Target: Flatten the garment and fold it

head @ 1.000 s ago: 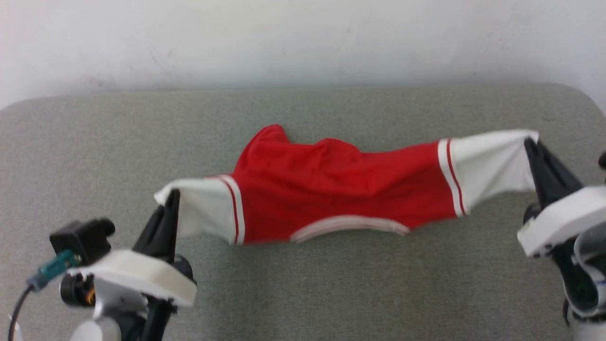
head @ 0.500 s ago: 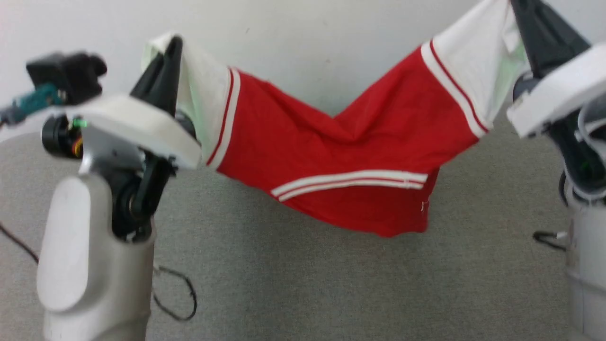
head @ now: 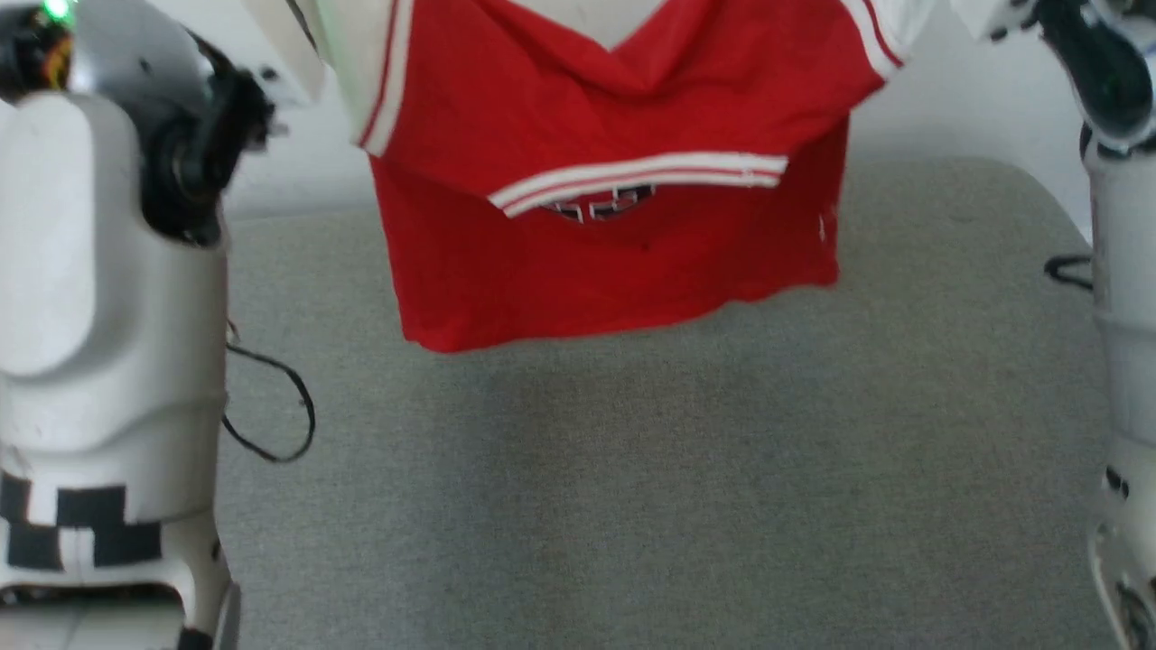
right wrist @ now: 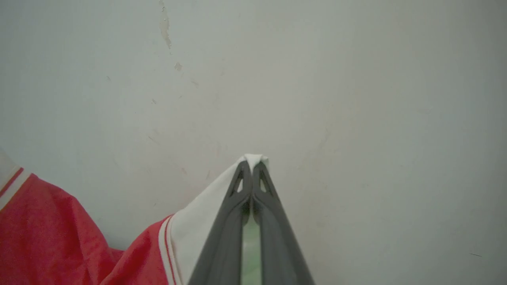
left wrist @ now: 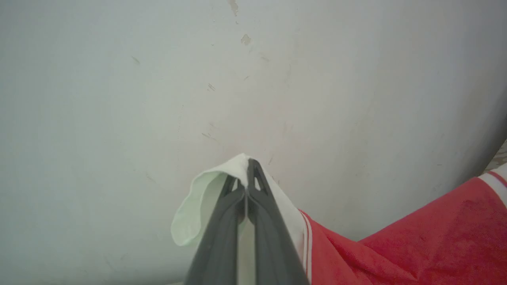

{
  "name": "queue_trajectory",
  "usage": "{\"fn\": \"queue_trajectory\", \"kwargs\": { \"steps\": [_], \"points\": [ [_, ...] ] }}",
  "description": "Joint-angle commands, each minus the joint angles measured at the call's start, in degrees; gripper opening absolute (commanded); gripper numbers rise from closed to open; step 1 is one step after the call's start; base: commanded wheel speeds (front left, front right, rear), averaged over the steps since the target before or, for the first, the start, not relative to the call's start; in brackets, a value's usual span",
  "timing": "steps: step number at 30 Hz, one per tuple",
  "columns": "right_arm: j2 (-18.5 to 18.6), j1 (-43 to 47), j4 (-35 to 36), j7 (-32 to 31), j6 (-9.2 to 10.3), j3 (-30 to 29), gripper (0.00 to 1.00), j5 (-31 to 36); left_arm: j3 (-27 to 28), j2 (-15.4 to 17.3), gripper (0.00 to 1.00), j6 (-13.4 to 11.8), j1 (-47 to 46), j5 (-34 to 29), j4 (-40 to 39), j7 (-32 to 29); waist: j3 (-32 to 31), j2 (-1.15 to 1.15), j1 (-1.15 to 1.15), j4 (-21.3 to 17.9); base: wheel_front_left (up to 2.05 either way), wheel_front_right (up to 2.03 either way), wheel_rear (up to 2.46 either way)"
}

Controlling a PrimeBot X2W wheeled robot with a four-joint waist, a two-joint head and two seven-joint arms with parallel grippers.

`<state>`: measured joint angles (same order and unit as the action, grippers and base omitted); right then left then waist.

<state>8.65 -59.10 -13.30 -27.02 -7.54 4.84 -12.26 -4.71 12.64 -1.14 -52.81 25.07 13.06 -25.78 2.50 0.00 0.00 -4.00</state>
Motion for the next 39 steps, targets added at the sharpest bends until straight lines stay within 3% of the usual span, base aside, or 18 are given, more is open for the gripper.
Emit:
{"fn": "queue_trajectory", "kwargs": {
  "steps": [1, 10, 23, 31, 39],
  "points": [
    [0.23, -2.38, -2.03, 0.79, 0.05, 0.67, 0.0, 0.91, 0.2, 0.66, 0.0, -0.27, -2.35, -0.67, 1.55, 0.12, 2.43, 0.0, 0.0, -1.07, 0.0, 0.0, 0.0],
    [-0.34, -17.22, -15.2, 5.92, 0.05, 0.99, 0.0, 7.57, 1.33, 2.21, 0.0, -2.22, -17.36, -3.48, 8.71, 6.47, 13.82, 0.0, 0.0, -1.64, 0.0, 0.0, 0.0],
    [-0.38, -33.62, -26.9, 15.58, 0.05, -4.25, 0.0, 17.93, 3.65, 2.54, 0.0, 0.17, -32.41, -2.0, 17.21, 19.31, 29.49, 0.0, 0.0, 0.71, 0.0, 0.0, 0.0],
    [-0.16, -35.67, -33.59, 20.05, 0.05, -4.33, 0.0, 21.5, 3.69, 3.71, 0.0, 3.44, -32.78, -0.88, 22.96, 23.31, 32.02, 0.0, 0.0, 2.03, 0.0, 0.0, 0.0],
    [1.06, -33.53, -38.66, 21.51, 0.05, 1.66, 0.0, 19.25, 3.58, 5.39, 0.0, 6.02, -28.86, 1.43, 27.18, 21.16, 28.81, 0.0, 0.0, 2.73, 0.0, 0.0, 0.0]
  ]
}}
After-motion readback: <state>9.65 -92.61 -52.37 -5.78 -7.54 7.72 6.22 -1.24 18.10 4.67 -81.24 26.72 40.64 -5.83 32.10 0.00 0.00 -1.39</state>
